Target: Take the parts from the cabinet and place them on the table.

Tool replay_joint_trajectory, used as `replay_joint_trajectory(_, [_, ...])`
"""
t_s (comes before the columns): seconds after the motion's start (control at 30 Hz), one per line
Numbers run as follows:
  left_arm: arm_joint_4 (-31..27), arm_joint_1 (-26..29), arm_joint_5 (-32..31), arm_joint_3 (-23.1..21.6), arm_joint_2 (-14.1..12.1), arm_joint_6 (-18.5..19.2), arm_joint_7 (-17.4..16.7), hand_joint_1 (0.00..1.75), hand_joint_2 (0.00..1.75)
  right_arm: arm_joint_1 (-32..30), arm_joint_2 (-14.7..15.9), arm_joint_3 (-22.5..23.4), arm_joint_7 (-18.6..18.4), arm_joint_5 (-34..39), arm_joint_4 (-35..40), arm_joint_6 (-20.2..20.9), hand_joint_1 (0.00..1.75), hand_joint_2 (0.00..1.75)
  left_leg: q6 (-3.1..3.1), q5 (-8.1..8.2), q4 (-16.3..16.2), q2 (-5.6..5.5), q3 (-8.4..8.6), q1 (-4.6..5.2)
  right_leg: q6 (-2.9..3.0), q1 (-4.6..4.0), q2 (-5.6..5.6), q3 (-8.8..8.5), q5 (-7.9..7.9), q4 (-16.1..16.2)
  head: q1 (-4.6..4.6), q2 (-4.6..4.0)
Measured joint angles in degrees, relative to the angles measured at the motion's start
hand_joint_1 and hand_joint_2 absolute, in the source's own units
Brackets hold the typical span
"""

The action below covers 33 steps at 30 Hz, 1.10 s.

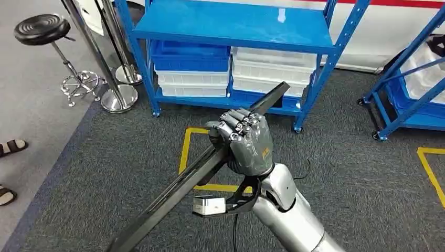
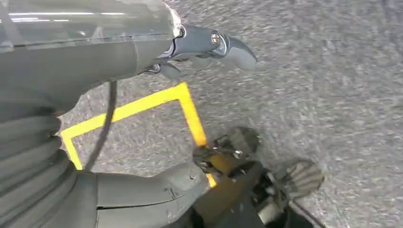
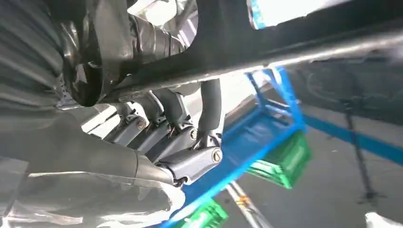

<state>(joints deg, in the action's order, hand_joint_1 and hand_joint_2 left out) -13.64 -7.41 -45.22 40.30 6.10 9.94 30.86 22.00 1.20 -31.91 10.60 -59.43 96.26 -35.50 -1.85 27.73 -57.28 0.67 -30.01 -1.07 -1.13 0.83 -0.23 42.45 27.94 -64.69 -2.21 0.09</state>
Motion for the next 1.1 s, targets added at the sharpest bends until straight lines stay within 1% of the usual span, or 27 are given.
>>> replay_joint_trajectory(0.03, [0.02,-0.04,0.15,-0.02,0.00,-0.02,-0.02,0.00,1.75,0.03,0.00,-0.02,0.00,0.11,-0.04,0.00,1.75,1.75,-0.11,-0.82,-0.04,0.00,-1.02,0.08,-0.10,-0.01,0.02,0.68,3.39,-4.13,-0.02,-0.02])
replay_joint_trajectory(0.07, [0.02,-0.10,0.15,-0.04,-0.02,0.00,-0.02,0.00,1.75,0.08,0.00,-0.02,0.00,0.20,-0.13,0.02,1.75,1.75,-0.14,-1.67,-0.14,0.02,-2.13,0.19,-0.19,-0.02,0.02,1.15,5.48,-8.42,0.00,0.00])
replay_joint_trajectory(0.1, [0.02,-0.10,0.22,-0.04,0.00,0.02,-0.02,0.00,1.75,0.07,0.00,0.00,0.00,0.24,-0.24,0.04,1.75,1.75,-0.11,-2.27,-0.23,0.02,-3.05,0.29,-0.21,-0.03,0.02,1.18,5.49,-10.99,-0.02,-0.02])
replay_joint_trajectory(0.13, [0.02,-0.09,0.31,-0.07,0.00,0.05,-0.02,0.00,1.75,0.07,0.00,-0.02,0.00,0.24,-0.41,0.11,1.75,1.75,-0.05,-3.23,-0.55,0.05,-4.57,0.39,-0.13,-0.04,0.03,0.34,3.05,-12.83,-0.02,-0.02])
replay_joint_trajectory(0.2, [0.02,-0.08,0.35,-0.09,0.00,0.05,-0.02,0.00,1.75,0.14,0.00,-0.02,0.02,0.30,-0.63,0.35,1.75,1.75,0.07,-4.55,-1.09,0.08,-6.94,0.53,0.42,-0.12,0.03,-4.13,-1.42,-9.19,-0.02,-0.02])
replay_joint_trajectory(0.23, [0.00,-0.13,0.39,-0.11,0.00,0.05,-0.02,0.00,1.75,0.30,0.00,-0.02,0.02,0.37,-0.66,0.44,1.75,1.75,0.20,-5.18,-1.30,0.02,-7.71,0.60,0.93,-0.26,0.06,-7.91,-1.25,-4.84,-0.02,-0.02])
replay_joint_trajectory(0.27, [0.02,-0.14,0.39,-0.15,0.04,0.07,-0.02,0.00,1.75,0.61,0.00,-0.04,0.11,0.41,-0.61,0.53,1.75,1.75,0.48,-5.72,-1.38,-0.02,-8.07,0.69,1.52,-0.62,0.06,-12.69,1.66,1.00,-0.04,-0.02])
replay_joint_trajectory(0.3, [0.02,-0.14,0.44,-0.24,0.04,0.07,0.02,0.00,1.75,1.03,-0.04,-0.09,0.31,0.50,-0.59,0.61,1.75,1.75,0.79,-6.31,-1.42,-0.07,-8.30,0.87,1.67,-0.81,-0.01,-15.95,3.96,6.89,-0.06,0.00])
replay_joint_trajectory(0.33, [0.00,-0.20,0.55,-0.33,0.04,0.05,0.20,0.00,1.75,1.42,-0.04,-0.11,0.35,0.70,-0.63,0.89,1.75,1.75,1.23,-6.98,-0.95,0.00,-8.41,0.74,1.53,-1.04,-0.03,-15.72,4.33,7.49,-0.02,0.00])
replay_joint_trajectory(0.37, [0.00,-0.21,0.74,-0.39,0.04,-0.02,0.40,0.00,1.75,1.54,-0.02,-0.11,0.42,1.14,-0.61,1.27,1.75,1.75,1.61,-7.68,-0.55,0.07,-8.48,0.48,1.78,-1.25,0.04,-15.43,3.82,7.56,-0.02,0.00])
replay_joint_trajectory(0.43, [0.00,-0.08,1.00,-0.44,-0.04,-0.54,0.92,0.00,1.75,1.34,0.04,-0.11,0.67,2.18,-0.72,1.94,1.75,1.75,2.25,-8.24,-0.39,-0.11,-9.07,0.37,2.35,-0.47,-0.19,-14.86,2.00,8.58,-0.02,0.00])
replay_joint_trajectory(0.5, [0.00,0.06,1.16,-0.55,-0.04,-0.79,1.25,0.00,1.75,1.43,0.02,-0.13,0.90,2.84,-0.72,2.36,1.75,1.75,2.80,-1.52,-4.77,-0.37,-10.63,0.35,3.14,-0.53,-0.30,-13.39,0.60,8.69,-0.04,0.00])
replay_joint_trajectory(0.53, [0.00,0.08,1.16,-0.61,-0.04,-0.79,1.38,0.00,1.75,1.43,0.02,-0.13,0.94,3.06,-0.72,2.56,1.75,1.75,3.09,1.90,-9.02,-0.35,-11.67,0.27,3.13,-0.57,-0.31,-12.67,-0.03,8.66,-0.04,0.00])
replay_joint_trajectory(0.57, [0.00,0.09,1.25,-0.63,-0.04,-0.83,1.42,0.00,1.75,1.34,0.02,-0.13,1.03,3.19,-0.74,2.60,1.75,1.75,3.34,3.83,-13.28,-0.34,-12.68,0.24,3.10,-0.61,-0.34,-11.92,-0.58,8.55,-0.04,-0.02])
replay_joint_trajectory(0.6, [0.00,0.11,1.33,-0.68,-0.04,-0.85,1.47,0.00,1.75,1.30,0.02,-0.13,1.11,3.30,-0.74,2.60,1.75,1.75,3.53,4.04,-16.97,-0.34,-13.35,0.22,3.02,-0.61,-0.38,-11.00,-1.11,8.31,-0.04,0.00])
replay_joint_trajectory(0.63, [0.00,0.15,1.33,-0.76,-0.06,-0.92,1.49,0.00,1.75,1.26,0.02,-0.15,1.20,3.34,-0.74,2.60,1.75,1.75,3.70,2.47,-18.22,-0.34,-12.98,0.14,2.87,-0.57,-0.41,-10.08,-1.53,7.99,-0.07,0.00])
replay_joint_trajectory(0.67, [0.00,0.16,1.35,-0.85,-0.11,-0.94,1.49,0.00,1.75,1.25,0.02,-0.15,1.29,3.34,-0.74,2.58,1.75,1.75,3.79,0.34,-16.97,-0.34,-11.39,0.04,2.66,-0.49,-0.39,-9.18,-1.89,7.54,-0.04,-0.02])
replay_joint_trajectory(0.7, [0.00,0.15,1.33,-0.98,-0.19,-0.98,1.49,0.00,1.75,1.25,0.02,-0.15,1.38,3.34,-0.74,2.58,1.75,1.75,3.83,-1.42,-13.49,-0.33,-8.58,-0.08,2.39,-0.40,-0.39,-8.39,-2.13,7.03,-0.07,-0.02])
replay_joint_trajectory(0.73, [0.00,0.12,1.33,-1.05,-0.22,-1.00,1.51,0.00,1.75,1.26,0.02,-0.15,1.40,3.32,-0.74,2.56,1.75,1.75,3.84,-1.99,-8.63,-0.32,-5.04,-0.21,2.18,-0.30,-0.39,-7.80,-2.26,6.45,-0.06,0.00])
replay_joint_trajectory(0.77, [0.00,0.04,1.33,-1.12,-0.22,-1.05,1.51,0.00,1.75,1.29,0.02,-0.15,1.42,3.26,-0.72,2.56,1.75,1.75,3.73,-0.04,-3.82,-0.40,-2.00,-0.29,1.99,-0.28,-0.42,-7.39,-2.33,5.91,-0.07,0.00])
replay_joint_trajectory(0.8, [0.00,0.01,1.33,-1.20,-0.22,-1.07,1.59,0.00,1.75,1.37,0.04,-0.15,1.53,2.91,-0.72,2.51,1.75,1.75,3.22,1.02,-1.21,-0.63,-0.24,0.19,1.60,-0.54,-0.38,-6.86,-2.39,5.32,-0.02,0.00])
replay_joint_trajectory(0.9, [0.00,0.16,1.36,-1.36,-0.22,-1.24,1.68,0.00,1.75,1.33,0.07,-0.22,1.64,2.05,-0.72,2.49,1.75,1.75,1.82,0.80,-1.31,-0.67,-0.88,0.30,0.48,-0.68,-0.41,-6.63,-3.32,5.43,-0.02,-0.02])
replay_joint_trajectory(0.93, [0.00,0.18,1.35,-1.42,-0.15,-1.24,1.71,0.00,1.75,1.34,0.11,-0.22,1.57,1.86,-0.72,2.49,1.75,1.75,0.97,0.23,-0.74,-0.49,-0.95,-0.11,0.22,-0.53,-0.32,-6.34,-3.12,5.11,-0.04,-0.02])
replay_joint_trajectory(0.97, [0.00,0.11,1.35,-1.44,-0.15,-1.27,1.73,0.00,1.75,1.39,0.15,-0.24,1.55,1.56,-0.72,2.51,1.75,1.75,0.39,-0.16,-0.67,-0.33,-1.22,-0.05,-0.04,-0.34,-0.13,-5.84,-1.70,3.87,0.00,0.00])
replay_joint_trajectory(1.0, [0.00,0.08,1.44,-1.44,-0.20,-1.42,1.77,0.00,1.75,1.39,0.17,-0.24,1.53,1.29,-0.72,2.49,1.75,1.75,-0.14,-0.52,-0.69,-0.32,-1.70,-0.04,-0.27,-0.32,-0.02,-4.39,1.12,0.44,-0.02,0.00])
replay_joint_trajectory(1.07, [0.00,0.13,1.51,-1.46,-0.22,-1.59,1.86,0.00,1.75,1.27,0.26,-0.26,1.46,1.14,-0.72,2.49,1.75,1.75,-0.36,-1.08,-0.80,-0.28,-2.64,0.16,-0.65,-0.17,0.00,-0.79,5.82,-8.50,-0.02,-0.02])
replay_joint_trajectory(1.1, [0.00,0.16,1.51,-1.44,-0.22,-1.59,1.86,0.00,1.75,1.21,0.37,-0.28,1.46,1.14,-0.72,2.51,1.75,1.75,-0.33,-1.35,-0.92,-0.28,-3.11,0.27,-0.69,-0.13,-0.01,0.34,6.82,-11.61,-0.04,-0.02])
